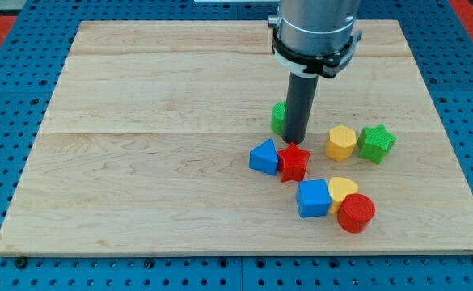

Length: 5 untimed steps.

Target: Separate the blue triangle from red star

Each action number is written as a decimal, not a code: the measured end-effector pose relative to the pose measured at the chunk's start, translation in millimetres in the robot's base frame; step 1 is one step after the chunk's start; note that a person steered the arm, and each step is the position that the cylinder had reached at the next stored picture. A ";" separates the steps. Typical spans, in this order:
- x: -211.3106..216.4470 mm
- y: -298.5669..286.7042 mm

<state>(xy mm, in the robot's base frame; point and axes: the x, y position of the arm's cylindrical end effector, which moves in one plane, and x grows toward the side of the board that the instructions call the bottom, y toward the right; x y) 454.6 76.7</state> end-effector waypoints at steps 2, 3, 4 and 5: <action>37.2 79.8; 40.1 44.0; 40.5 15.0; 51.5 -11.8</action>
<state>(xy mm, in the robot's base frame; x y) 506.0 64.9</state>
